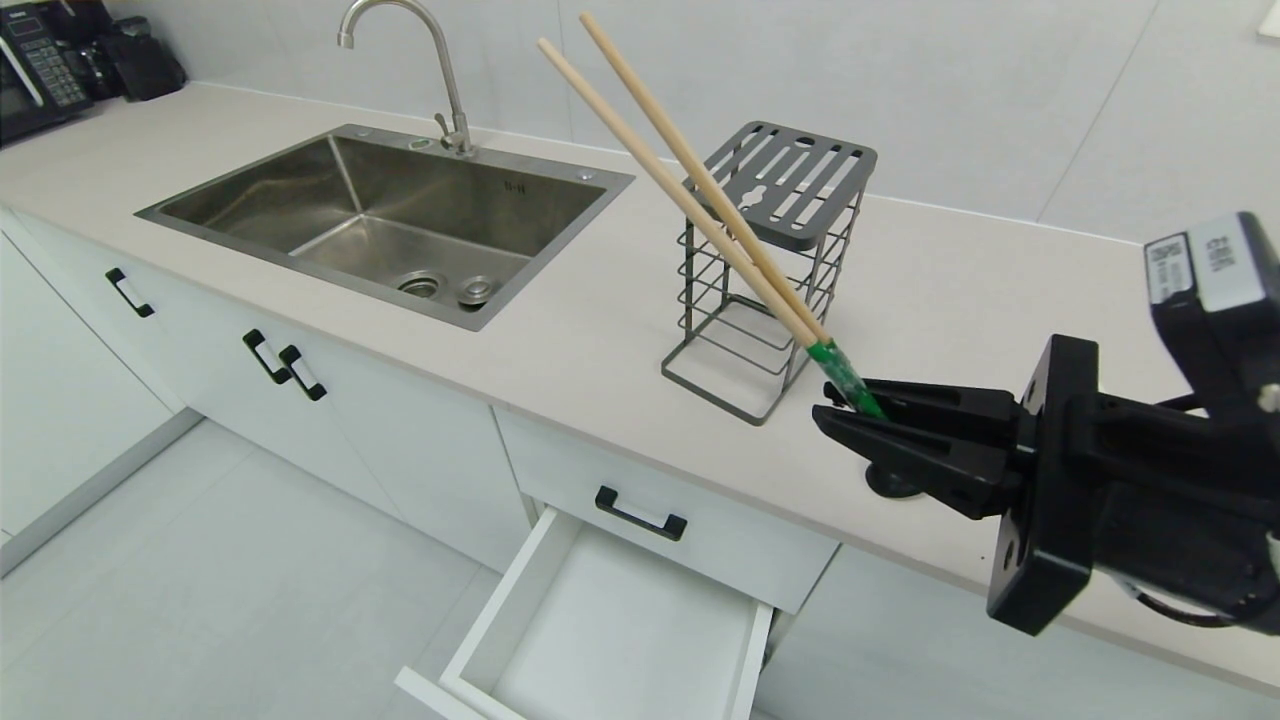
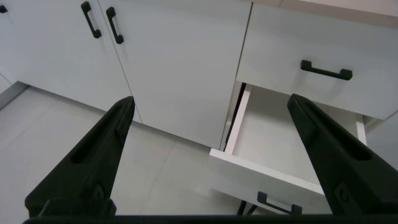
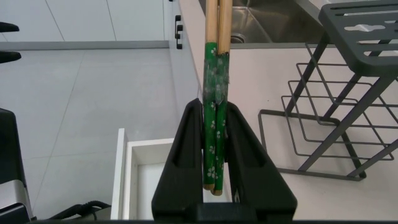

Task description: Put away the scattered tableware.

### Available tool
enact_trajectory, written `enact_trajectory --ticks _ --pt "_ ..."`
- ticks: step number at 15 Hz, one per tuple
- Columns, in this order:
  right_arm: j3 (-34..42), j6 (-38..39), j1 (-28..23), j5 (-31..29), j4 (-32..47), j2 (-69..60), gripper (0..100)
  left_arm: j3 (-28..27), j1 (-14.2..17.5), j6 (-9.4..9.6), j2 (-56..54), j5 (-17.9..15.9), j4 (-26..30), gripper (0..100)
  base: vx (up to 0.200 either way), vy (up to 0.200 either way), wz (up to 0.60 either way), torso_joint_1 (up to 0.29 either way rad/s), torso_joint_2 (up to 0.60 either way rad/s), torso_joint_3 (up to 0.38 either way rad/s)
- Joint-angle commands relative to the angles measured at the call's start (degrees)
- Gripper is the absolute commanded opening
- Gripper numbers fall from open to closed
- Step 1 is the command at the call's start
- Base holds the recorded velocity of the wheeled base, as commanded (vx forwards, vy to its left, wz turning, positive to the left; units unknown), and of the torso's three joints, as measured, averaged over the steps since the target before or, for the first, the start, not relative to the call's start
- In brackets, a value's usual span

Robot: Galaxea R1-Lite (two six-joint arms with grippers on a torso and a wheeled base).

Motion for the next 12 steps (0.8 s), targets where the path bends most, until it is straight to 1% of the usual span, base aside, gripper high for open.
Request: enact_trajectory --ticks 1,9,12 --pt "0.3 0.0 0.0 0.1 0.0 0.0 0 0.0 0.0 0.02 0.1 0.0 0.0 100 0.000 0.000 0.00 0.000 0.00 0.000" --pt "0.6 0.0 0.4 0.4 0.1 -0.6 0 0.0 0.0 0.02 0.1 0.0 0.0 100 0.000 0.000 0.00 0.000 0.00 0.000" --pt "3.6 0.1 2.0 0.5 0.0 1.5 0 0.0 0.0 0.02 0.1 0.0 0.0 100 0.000 0.000 0.00 0.000 0.00 0.000"
